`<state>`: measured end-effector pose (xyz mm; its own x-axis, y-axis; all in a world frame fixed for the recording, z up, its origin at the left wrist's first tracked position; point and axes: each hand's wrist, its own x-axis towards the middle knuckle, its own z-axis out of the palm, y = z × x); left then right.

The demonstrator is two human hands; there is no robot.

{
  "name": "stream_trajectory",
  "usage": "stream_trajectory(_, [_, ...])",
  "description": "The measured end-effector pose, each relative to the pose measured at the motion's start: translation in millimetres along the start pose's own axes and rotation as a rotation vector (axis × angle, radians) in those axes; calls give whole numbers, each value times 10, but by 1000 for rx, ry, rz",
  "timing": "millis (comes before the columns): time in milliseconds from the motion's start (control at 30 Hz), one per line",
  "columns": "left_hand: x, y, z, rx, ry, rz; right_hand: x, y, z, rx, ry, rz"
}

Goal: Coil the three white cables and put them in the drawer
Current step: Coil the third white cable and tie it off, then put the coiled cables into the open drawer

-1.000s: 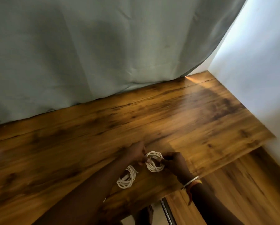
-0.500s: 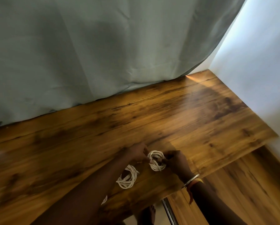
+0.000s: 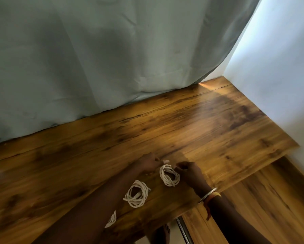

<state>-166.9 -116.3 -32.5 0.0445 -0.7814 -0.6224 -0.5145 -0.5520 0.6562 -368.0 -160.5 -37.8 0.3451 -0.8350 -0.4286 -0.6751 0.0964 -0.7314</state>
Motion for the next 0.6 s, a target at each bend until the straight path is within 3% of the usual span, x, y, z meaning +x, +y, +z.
stream_trajectory(233, [49, 24, -129, 79, 145, -42, 4, 8, -38, 14, -13, 25])
stream_trajectory(400, [59, 481, -234, 71, 243, 8, -35, -110, -383, 78, 69, -46])
stream_trajectory(600, [139, 1689, -136, 175, 241, 286, -234, -151, -1217, 236, 337, -148])
